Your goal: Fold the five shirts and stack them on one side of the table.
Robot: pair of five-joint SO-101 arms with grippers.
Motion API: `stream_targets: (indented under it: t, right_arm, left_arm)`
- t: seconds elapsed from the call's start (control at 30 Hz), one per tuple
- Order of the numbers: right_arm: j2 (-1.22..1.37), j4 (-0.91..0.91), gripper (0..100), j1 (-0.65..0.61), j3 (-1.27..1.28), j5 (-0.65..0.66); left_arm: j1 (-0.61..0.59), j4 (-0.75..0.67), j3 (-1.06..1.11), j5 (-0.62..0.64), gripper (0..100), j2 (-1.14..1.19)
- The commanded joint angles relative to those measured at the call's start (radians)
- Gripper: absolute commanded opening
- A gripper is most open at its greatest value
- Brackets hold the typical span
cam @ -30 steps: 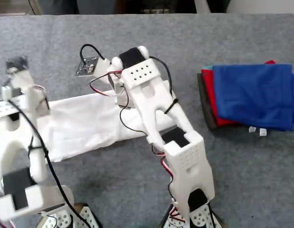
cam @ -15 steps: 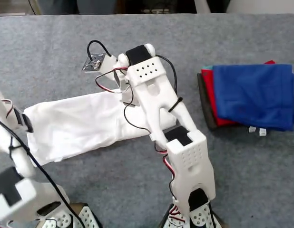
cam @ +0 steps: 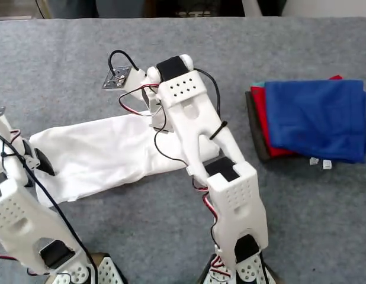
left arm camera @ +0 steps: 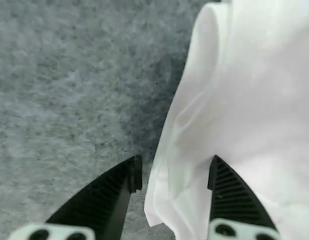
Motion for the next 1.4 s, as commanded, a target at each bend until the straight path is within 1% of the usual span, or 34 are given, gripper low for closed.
stream_targets:
  t: [0.0, 0.17, 0.23, 0.33, 0.43, 0.53, 0.6, 0.7, 0.77, 0.83, 0.9, 0.97, 1.03, 1.17, 1.37]
  right_arm:
    - [-0.058, 0.006, 1.5, 0.011, -0.047, -0.011]
    - [-0.058, 0.006, 1.5, 0.011, -0.047, -0.011]
    - [-0.056, 0.006, 1.5, 0.011, -0.047, -0.011]
    - [-0.058, 0.006, 1.5, 0.012, -0.047, -0.011]
    - [-0.061, 0.008, 1.5, 0.012, -0.047, -0.011]
    - [-0.061, 0.008, 1.5, 0.017, -0.056, -0.011]
    - [-0.061, 0.005, 1.5, 0.038, -0.058, -0.015]
    - [-0.064, 0.002, 1.5, 0.094, -0.059, -0.083]
    - [-0.077, -0.002, 1.5, 0.137, -0.081, -0.107]
    - [-0.097, -0.003, 1.5, 0.169, -0.117, -0.114]
    - [-0.116, -0.003, 1.5, 0.189, -0.163, -0.114]
    - [-0.131, -0.003, 1.5, 0.204, -0.206, -0.115]
    - [-0.134, -0.003, 1.5, 0.226, -0.240, -0.152]
    - [-0.137, -0.003, 1.5, 0.265, -0.265, -0.232]
    - [-0.142, 0.015, 1.5, 0.334, -0.325, -0.278]
  left_arm:
    - [-0.004, 0.028, -0.082, 0.005, 18, 0.038]
    - [0.021, 0.034, -0.088, -0.068, 3, 0.094]
    - [0.031, 0.068, -0.099, -0.077, 3, 0.100]
    - [0.018, 0.078, -0.136, -0.074, 3, 0.098]
    - [-0.044, 0.106, -0.208, -0.074, 3, 0.098]
    - [-0.125, 0.155, -0.328, -0.080, 3, 0.098]
    - [-0.193, 0.172, -0.421, -0.089, 3, 0.107]
    - [-0.289, 0.173, -0.530, -0.138, 3, 0.117]
    - [-0.323, 0.178, -0.579, -0.160, 3, 0.118]
    - [-0.328, 0.221, -0.636, -0.167, 3, 0.118]
    - [-0.302, 0.279, -0.687, -0.158, 3, 0.118]
    - [-0.263, 0.279, -0.693, -0.133, 3, 0.115]
    - [-0.219, 0.279, -0.682, -0.095, 3, 0.084]
    - [-0.090, 0.279, -0.561, -0.051, 3, -0.014]
    - [0.159, 0.278, -0.298, -0.008, 3, -0.262]
